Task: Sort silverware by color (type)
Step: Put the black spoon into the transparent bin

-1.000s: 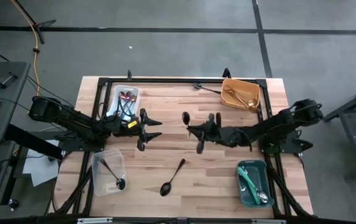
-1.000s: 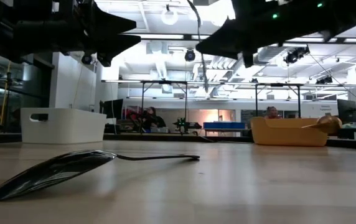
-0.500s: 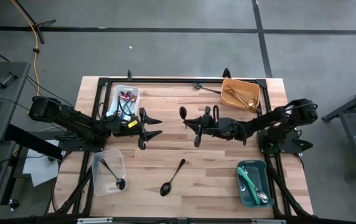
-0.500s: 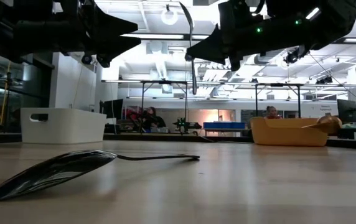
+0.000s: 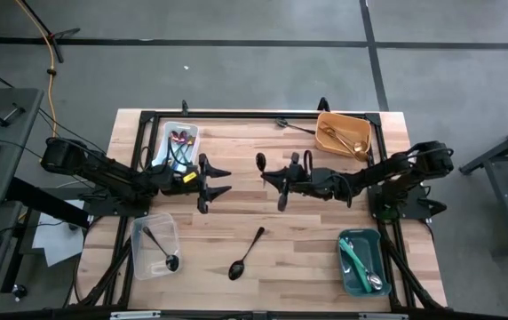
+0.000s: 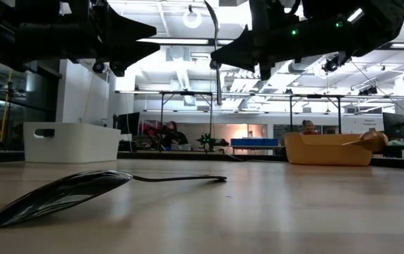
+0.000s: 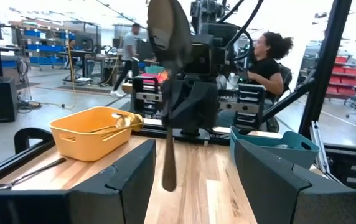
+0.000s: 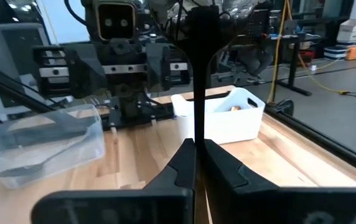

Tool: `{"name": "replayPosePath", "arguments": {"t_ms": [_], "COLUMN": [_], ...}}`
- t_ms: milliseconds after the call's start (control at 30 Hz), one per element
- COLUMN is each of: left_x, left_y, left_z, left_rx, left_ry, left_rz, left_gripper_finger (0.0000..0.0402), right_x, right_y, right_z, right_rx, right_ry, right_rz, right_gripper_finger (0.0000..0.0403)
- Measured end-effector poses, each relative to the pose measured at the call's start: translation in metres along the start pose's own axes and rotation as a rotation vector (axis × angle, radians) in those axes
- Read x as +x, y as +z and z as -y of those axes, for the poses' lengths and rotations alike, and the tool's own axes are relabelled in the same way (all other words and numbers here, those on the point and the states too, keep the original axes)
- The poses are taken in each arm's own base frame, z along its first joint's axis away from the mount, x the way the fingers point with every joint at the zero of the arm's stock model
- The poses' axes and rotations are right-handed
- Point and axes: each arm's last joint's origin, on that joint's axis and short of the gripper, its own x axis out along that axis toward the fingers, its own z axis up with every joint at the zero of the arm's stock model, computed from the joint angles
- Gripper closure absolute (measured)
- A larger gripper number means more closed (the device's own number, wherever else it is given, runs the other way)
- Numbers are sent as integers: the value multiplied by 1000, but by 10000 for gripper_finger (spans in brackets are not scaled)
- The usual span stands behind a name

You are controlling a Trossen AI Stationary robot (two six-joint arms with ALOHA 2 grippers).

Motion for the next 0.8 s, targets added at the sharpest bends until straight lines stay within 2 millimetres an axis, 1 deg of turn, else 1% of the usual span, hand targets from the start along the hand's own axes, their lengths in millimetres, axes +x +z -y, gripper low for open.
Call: {"name": "replayPosePath", "arguments": {"t_ms": [200,267,400,500,600,800], "left_x": [12,19,36,49,60,66], "left_y": [6,4,-6,-13,-12,-6], "left_z": [1,1,3,5,6,9], "left_rx": [-28,-25,-16,-11,-12,7], "left_ry": [61,66,70,73,67,26], "left_rz": [22,11,-34,-63,-52,-30], "left_gripper_finger": [190,190,190,190,190,190], "right_x": [0,0,0,0,0,-1], "right_y": [1,1,1,1,-2,-6], "right_z": [-1,-1,-1,-2,-4,-8], "right_rx": [38,38,37,27,18,11], "right_ry": [14,14,25,72,134,236], "right_rz": [12,12,11,0,-27,-76], "right_gripper_finger": [398,398,398,398,398,398]}}
